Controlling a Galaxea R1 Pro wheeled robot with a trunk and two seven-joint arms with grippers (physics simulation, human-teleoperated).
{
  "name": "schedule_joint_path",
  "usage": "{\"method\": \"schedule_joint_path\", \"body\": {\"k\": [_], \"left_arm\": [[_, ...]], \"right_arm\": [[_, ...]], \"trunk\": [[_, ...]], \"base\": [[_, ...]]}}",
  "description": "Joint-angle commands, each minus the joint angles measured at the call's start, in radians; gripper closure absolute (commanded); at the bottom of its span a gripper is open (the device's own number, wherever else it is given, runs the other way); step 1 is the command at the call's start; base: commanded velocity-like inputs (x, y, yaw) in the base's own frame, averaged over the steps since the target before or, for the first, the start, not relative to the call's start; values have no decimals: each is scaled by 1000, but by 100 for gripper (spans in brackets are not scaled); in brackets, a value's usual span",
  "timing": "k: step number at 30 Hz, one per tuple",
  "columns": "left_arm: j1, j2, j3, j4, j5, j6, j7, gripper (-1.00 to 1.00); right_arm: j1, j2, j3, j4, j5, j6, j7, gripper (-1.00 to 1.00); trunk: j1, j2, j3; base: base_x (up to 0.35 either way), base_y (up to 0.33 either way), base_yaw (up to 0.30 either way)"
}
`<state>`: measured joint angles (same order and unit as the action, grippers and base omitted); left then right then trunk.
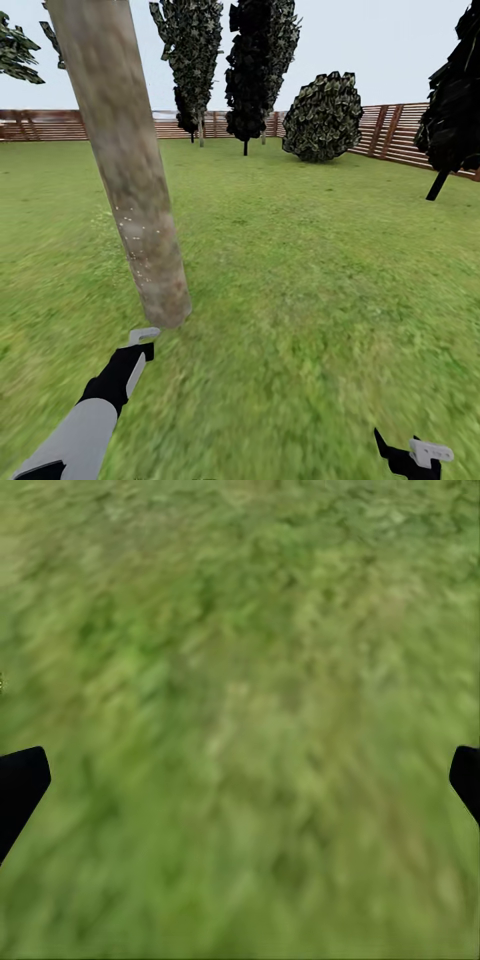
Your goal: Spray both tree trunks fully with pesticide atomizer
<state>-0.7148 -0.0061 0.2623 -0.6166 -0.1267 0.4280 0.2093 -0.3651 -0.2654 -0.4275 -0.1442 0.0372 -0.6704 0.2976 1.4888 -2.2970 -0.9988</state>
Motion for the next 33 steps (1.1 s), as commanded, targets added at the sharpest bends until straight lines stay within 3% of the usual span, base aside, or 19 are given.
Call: {"method": "schedule_joint_path", "body": {"k": [1, 7, 21, 33], "left_arm": [[0, 0, 0, 0, -1, 0, -1, 100], [0, 0, 0, 0, -1, 1, -1, 100], [0, 1, 2, 0, -1, 2, -2, 100], [0, 0, 0, 6, 1, 2, -3, 100]], "right_arm": [[0, 0, 0, 0, 0, 0, 0, -100], [0, 0, 0, 0, 0, 0, 0, -100], [0, 0, 0, 0, 0, 0, 0, -100], [0, 0, 0, 0, 0, 0, 0, -100]], "trunk": [[0, 0, 0], [0, 0, 0], [0, 0, 0], [0, 0, 0]], "base": [[0, -275, 272], [0, -275, 223], [5, -275, 9], [161, -242, 173]]}}
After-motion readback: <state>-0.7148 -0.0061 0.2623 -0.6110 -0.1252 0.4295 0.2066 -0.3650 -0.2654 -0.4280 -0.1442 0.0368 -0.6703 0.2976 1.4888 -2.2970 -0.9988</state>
